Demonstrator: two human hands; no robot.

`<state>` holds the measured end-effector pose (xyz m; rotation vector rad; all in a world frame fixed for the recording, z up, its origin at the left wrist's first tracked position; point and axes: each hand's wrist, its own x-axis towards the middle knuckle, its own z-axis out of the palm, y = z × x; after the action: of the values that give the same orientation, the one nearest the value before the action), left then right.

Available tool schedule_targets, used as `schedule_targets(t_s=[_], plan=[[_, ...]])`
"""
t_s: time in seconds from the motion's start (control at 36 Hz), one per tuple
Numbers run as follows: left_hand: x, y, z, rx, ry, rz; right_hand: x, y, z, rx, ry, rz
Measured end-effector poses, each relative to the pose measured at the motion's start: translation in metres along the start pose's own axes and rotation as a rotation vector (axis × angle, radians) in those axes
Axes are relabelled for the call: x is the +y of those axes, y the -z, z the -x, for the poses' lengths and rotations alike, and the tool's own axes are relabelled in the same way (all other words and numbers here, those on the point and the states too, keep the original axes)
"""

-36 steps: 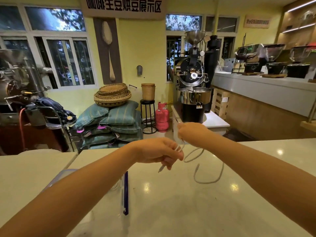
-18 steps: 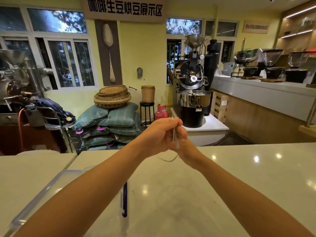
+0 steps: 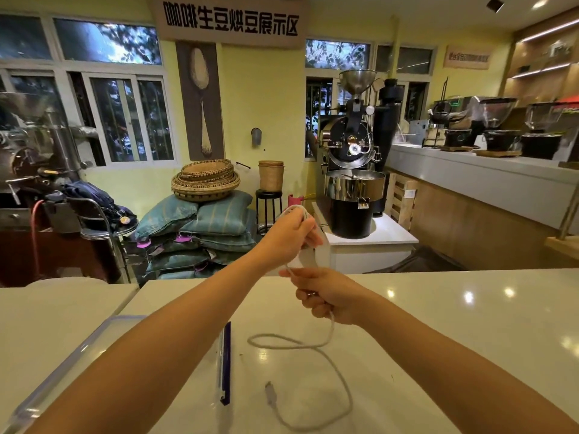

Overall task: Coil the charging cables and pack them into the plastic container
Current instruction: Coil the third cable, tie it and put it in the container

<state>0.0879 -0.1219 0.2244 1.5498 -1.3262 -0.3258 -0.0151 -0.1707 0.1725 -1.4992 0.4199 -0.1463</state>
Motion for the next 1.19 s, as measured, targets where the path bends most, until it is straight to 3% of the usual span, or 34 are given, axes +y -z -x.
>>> schedule_targets(t_s=[0.17, 0.36, 0.39, 0.47, 0.56, 0.72, 0.86, 1.08, 1.19], plan=[[-0.022, 0.002, 0.004, -0.045, 0.026, -0.535, -0.023, 0.011, 0.009, 0.040, -0.017, 0.461], [-0.041, 0.017, 0.014, -0.088, 0.103, -0.592, -0.047, 0.034, 0.021, 0.101, -0.068, 0.719], [-0.044, 0.021, 0.014, -0.103, 0.133, -0.559, -0.051, 0.040, 0.024, 0.104, -0.080, 0.680], [-0.046, 0.028, 0.025, -0.193, 0.209, -0.104, -0.065, 0.055, 0.030, 0.075, -0.099, 0.309], [-0.045, 0.030, 0.037, -0.276, 0.200, -0.127, -0.071, 0.063, 0.031, 0.090, -0.054, -0.090], [-0.032, 0.018, 0.052, -0.435, 0.190, -0.087, -0.069, 0.065, 0.022, 0.197, 0.086, -0.464], [-0.026, 0.015, 0.054, -0.521, 0.196, -0.048, -0.066, 0.059, 0.011, 0.175, 0.181, -0.513], [-0.014, 0.026, 0.046, -0.667, 0.248, 0.314, -0.052, 0.062, -0.012, 0.068, 0.283, 0.022], [-0.005, 0.033, 0.037, -0.708, 0.167, 0.544, -0.044, 0.059, -0.018, 0.012, 0.260, -0.031]])
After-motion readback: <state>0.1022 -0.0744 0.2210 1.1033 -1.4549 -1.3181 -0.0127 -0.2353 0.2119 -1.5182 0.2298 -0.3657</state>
